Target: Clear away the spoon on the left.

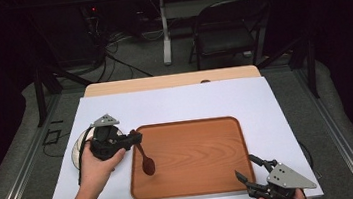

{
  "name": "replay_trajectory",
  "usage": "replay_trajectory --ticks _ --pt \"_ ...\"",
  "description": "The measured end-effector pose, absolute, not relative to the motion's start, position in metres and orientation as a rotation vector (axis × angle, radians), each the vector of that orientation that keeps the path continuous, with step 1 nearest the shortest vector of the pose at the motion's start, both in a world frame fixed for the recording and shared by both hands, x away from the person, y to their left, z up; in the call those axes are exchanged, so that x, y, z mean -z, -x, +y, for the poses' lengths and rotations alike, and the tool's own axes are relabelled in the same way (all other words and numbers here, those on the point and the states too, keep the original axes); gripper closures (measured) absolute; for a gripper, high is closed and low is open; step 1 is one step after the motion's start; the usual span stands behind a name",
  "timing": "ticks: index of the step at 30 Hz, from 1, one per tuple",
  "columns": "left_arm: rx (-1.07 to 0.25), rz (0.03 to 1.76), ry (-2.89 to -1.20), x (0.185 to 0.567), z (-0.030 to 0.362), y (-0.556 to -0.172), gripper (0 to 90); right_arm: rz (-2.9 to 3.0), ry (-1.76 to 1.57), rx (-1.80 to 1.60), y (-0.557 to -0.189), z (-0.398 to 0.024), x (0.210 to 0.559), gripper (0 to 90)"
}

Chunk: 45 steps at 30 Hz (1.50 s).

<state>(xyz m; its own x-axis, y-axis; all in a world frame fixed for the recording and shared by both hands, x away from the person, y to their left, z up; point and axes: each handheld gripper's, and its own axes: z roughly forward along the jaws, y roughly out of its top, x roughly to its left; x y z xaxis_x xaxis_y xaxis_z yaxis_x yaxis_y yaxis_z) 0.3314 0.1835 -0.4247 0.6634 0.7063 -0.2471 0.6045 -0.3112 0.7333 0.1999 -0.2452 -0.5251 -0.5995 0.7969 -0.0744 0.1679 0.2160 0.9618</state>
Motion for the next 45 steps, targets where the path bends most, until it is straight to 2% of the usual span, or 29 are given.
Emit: replay_trajectory --ticks 18,28,37,45 --pt "-0.069 1.053 -2.085 0.434 0.170 -0.348 84.0 1.916 -0.885 -1.409 -0.200 -0.246 0.525 34.2" --pt "0.019 1.100 -2.075 0.443 0.172 -0.370 83.9 1.917 -0.884 -1.409 -0.200 -0.246 0.525 34.2" --pt "0.015 1.153 -2.073 0.455 0.172 -0.386 81.2 1.920 -0.886 -1.412 -0.200 -0.245 0.525 34.3" --pt "0.068 1.200 -2.044 0.471 0.170 -0.402 80.3 1.923 -0.886 -1.416 -0.201 -0.245 0.526 34.3"
